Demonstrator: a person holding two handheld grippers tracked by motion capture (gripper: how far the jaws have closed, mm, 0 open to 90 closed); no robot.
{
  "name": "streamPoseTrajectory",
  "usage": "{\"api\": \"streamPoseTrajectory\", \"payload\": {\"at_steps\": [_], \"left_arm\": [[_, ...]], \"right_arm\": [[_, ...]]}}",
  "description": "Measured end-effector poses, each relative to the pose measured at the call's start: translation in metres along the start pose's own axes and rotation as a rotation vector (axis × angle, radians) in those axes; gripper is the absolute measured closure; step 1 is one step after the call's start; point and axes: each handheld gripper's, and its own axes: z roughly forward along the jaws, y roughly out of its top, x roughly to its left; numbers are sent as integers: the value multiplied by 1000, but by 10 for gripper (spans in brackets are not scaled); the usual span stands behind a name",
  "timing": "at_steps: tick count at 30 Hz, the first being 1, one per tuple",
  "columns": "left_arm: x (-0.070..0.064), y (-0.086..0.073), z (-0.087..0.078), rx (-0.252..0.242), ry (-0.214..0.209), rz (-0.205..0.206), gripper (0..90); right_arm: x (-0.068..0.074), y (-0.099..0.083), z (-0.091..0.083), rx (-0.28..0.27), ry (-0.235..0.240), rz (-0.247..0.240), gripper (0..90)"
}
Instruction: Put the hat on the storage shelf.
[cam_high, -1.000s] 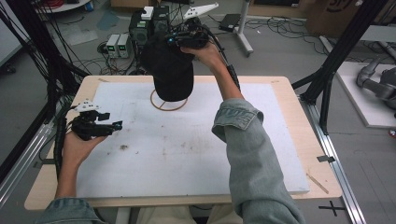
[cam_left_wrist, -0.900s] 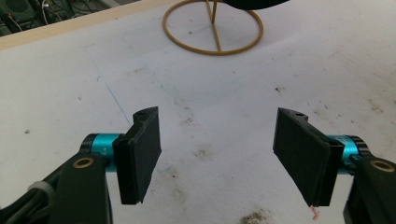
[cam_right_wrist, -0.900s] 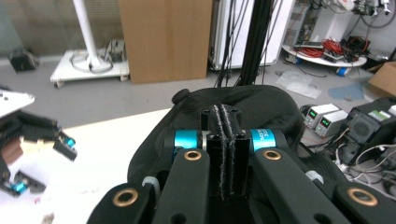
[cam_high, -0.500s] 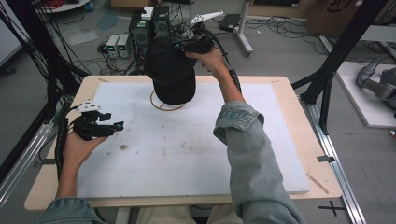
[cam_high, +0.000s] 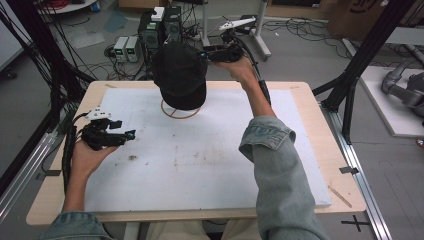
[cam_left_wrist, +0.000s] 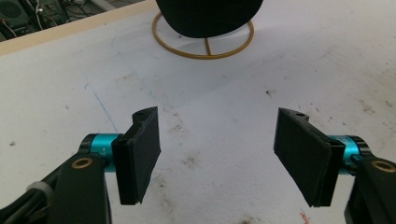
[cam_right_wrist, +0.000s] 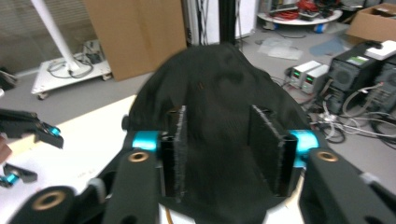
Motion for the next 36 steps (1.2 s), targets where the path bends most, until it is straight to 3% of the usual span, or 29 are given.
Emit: {"api": "streamPoseTrajectory", "payload": {"at_steps": [11,16,19,21,23,25,27,31,34,35,36], "left_arm": [[-9,4,6,19,-13,27,316],[-15,5,11,25,-21,39,309],[-17,6,12,25,-21,41,307],[-17,6,12,31,-22,46,307],[-19,7,13,32,-23,47,306],[-20,8,14,32,-26,50,305],[-23,9,17,38,-32,59,304],[-28,10,22,51,-35,66,299],[-32,10,26,62,-33,75,296],[-33,10,27,65,-34,79,296],[-36,11,28,68,-36,85,295]], "right_arm": [[1,-37,-39,74,-42,13,409],[6,-63,-62,129,-55,31,297],[8,-73,-70,203,-62,64,196],[10,-77,-74,216,-67,65,181],[16,-85,-82,195,-79,44,153],[25,-100,-93,202,-96,38,122],[28,-108,-97,271,-99,59,119],[38,-123,-109,279,-124,55,119],[52,-149,-126,248,-128,47,119],[52,-149,-126,248,-128,47,119],[57,-163,-133,231,-116,62,119]]}}
